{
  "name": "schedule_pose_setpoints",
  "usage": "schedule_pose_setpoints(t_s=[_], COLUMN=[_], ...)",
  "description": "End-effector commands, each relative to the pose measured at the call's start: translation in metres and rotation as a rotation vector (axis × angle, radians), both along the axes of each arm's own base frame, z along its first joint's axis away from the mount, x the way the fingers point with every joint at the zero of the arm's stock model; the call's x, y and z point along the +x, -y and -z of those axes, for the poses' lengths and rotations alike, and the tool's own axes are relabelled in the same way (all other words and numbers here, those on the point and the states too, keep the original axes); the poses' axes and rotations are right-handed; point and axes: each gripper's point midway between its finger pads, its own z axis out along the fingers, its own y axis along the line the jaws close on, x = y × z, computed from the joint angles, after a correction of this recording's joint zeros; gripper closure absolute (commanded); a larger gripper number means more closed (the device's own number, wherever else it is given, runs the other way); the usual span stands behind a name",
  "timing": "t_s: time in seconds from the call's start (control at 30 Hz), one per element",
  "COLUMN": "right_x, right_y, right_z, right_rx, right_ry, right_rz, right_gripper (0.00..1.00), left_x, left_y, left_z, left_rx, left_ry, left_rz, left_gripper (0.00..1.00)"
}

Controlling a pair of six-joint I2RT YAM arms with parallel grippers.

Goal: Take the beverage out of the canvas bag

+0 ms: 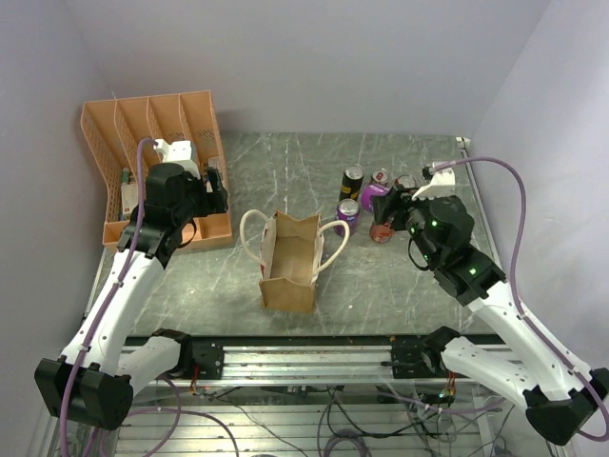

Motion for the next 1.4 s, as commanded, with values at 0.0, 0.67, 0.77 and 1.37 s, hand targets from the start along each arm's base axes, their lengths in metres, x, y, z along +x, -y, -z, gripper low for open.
schedule_pose_setpoints(t_s=[0.0,0.67,0.77,1.37], right_x=[0.017,0.077,0.086,0.099], right_y=[0.075,0.170,0.168,0.142], right_z=[0.029,0.191,0.204,0.229], right_rx=[-0.085,-0.124,-0.163,-0.088], right_ry=[-0.074,-0.551,-0.631,-0.738], right_rz=[0.456,0.835,0.820,0.650], right_gripper=[1.00,1.00,1.00,1.00], left_x=[0.003,0.004,0.004,0.003], left_y=[0.004,0.003,0.004,0.005], left_z=[-0.006,-0.004,-0.004,-0.005], left_rx=[-0.009,-0.001,0.000,-0.005], left_ry=[0.023,0.020,0.016,0.020], left_rz=[0.015,0.009,0.011,0.018], left_gripper=[0.11,0.11,0.11,0.11])
